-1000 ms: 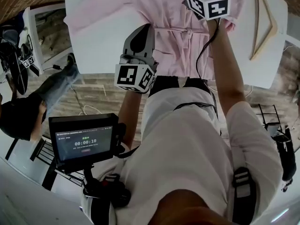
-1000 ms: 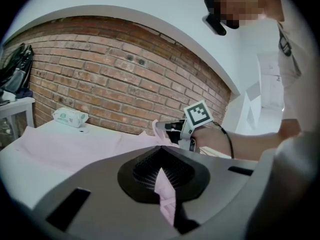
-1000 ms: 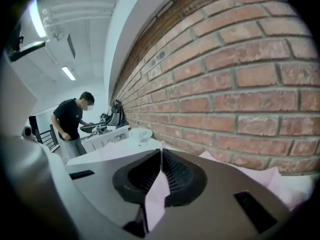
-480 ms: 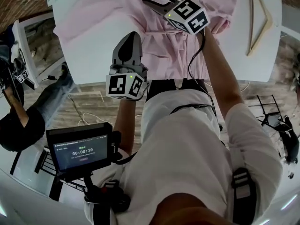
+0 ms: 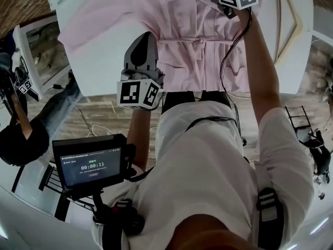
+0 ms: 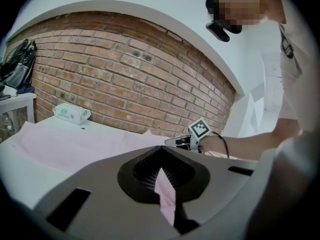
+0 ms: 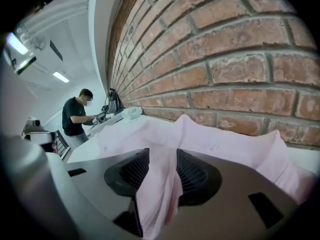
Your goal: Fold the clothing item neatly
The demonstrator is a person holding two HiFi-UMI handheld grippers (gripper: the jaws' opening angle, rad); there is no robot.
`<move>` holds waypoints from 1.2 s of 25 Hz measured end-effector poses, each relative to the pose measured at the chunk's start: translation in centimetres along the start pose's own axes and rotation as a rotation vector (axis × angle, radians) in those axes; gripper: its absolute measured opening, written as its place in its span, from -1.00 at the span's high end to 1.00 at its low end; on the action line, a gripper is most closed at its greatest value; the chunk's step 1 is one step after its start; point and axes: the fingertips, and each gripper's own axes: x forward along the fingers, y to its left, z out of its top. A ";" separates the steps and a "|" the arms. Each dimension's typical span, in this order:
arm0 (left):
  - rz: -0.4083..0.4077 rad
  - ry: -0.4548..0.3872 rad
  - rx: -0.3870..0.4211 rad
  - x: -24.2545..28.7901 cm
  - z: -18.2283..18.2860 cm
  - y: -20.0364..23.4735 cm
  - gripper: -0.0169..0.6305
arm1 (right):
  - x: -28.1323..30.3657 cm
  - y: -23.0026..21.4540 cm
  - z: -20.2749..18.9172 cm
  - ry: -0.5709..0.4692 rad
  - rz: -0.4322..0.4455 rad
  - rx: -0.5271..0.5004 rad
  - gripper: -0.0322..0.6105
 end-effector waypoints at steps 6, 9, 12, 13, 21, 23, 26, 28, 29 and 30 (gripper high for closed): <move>0.012 0.017 0.054 1.7 0.3 -1.0 0.96 | 1.8 -0.7 -0.3 0.119 -0.026 -0.038 0.41; 0.005 0.021 0.051 2.4 0.6 -1.6 0.96 | 1.5 -0.6 -0.4 0.144 -0.040 -0.049 0.47; -0.002 0.028 0.043 2.7 0.4 -2.0 0.96 | 1.4 -0.8 -0.6 0.174 -0.055 -0.058 0.75; -0.003 0.028 0.043 2.8 0.4 -2.0 0.96 | 1.4 -0.8 -0.6 0.185 -0.060 -0.061 0.82; -0.020 0.022 0.048 4.0 0.7 -2.4 0.96 | -0.4 2.7 1.4 0.115 -0.025 -0.186 0.83; -0.012 0.017 0.043 4.6 0.9 -2.1 0.96 | -1.2 5.4 2.1 0.061 0.002 -0.256 0.83; 0.004 0.008 0.030 6.0 1.4 -0.8 0.96 | -1.0 9.2 1.3 0.025 0.029 -0.313 0.83; 0.000 0.002 0.038 7.3 1.9 0.1 0.96 | -0.1 10.9 -0.2 0.026 0.057 -0.321 0.83; -0.007 0.001 0.044 8.1 2.2 0.5 0.96 | 0.4 11.7 -1.1 0.040 0.077 -0.324 0.83; -0.016 0.001 0.048 8.8 2.4 0.8 0.96 | 0.9 12.4 -2.0 0.059 0.101 -0.333 0.83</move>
